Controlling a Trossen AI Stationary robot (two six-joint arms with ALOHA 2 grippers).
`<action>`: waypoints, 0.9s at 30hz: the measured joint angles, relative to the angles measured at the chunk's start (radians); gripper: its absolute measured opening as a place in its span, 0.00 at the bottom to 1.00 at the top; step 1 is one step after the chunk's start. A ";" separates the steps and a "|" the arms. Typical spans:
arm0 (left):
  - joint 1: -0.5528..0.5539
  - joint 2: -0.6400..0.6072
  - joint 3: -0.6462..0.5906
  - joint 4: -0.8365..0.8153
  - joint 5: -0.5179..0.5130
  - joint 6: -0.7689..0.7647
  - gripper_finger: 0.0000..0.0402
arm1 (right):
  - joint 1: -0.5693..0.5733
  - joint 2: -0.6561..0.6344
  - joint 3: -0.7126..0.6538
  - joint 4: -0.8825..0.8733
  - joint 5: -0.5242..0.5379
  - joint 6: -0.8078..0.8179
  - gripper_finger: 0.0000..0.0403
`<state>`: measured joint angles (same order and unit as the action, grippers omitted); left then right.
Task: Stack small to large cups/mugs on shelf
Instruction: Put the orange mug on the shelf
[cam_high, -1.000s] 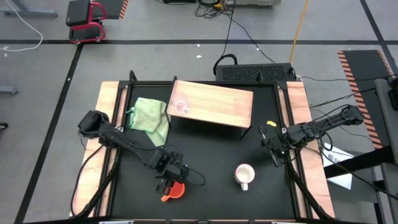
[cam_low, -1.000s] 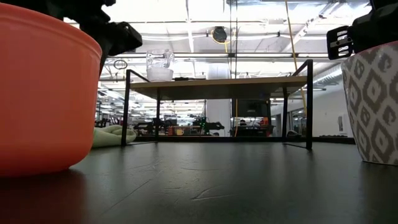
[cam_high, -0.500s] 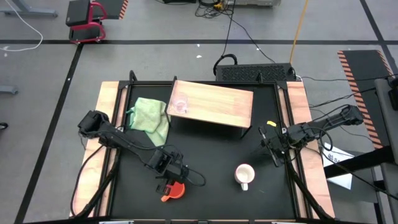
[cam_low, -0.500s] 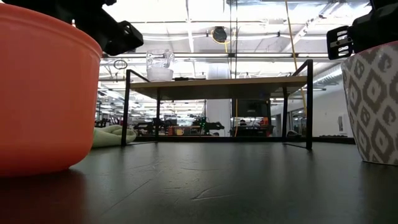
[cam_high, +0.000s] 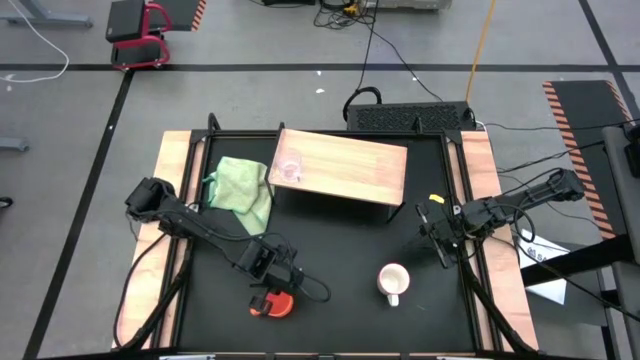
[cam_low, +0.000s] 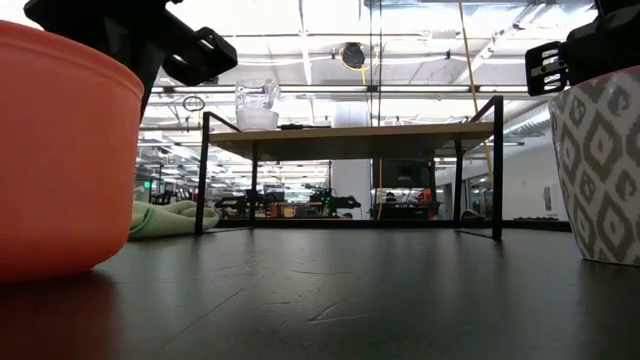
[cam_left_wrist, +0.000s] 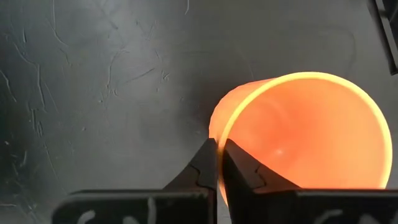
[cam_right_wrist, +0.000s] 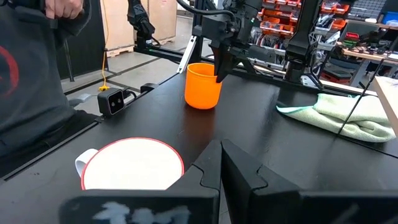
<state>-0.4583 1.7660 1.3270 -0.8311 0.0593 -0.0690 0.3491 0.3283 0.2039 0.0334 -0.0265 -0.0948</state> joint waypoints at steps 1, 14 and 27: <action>0.000 0.000 0.000 0.000 0.000 0.009 0.02 | 0.000 0.000 0.000 0.000 0.000 0.000 0.00; 0.087 -0.121 0.000 -0.005 0.028 0.062 0.01 | 0.000 0.000 0.000 -0.004 0.000 0.001 0.00; 0.139 -0.386 0.000 0.067 -0.099 0.158 0.01 | 0.000 0.000 0.000 -0.009 0.000 0.003 0.00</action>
<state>-0.3195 1.3802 1.3266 -0.7636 -0.0399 0.0895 0.3490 0.3284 0.2039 0.0246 -0.0269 -0.0918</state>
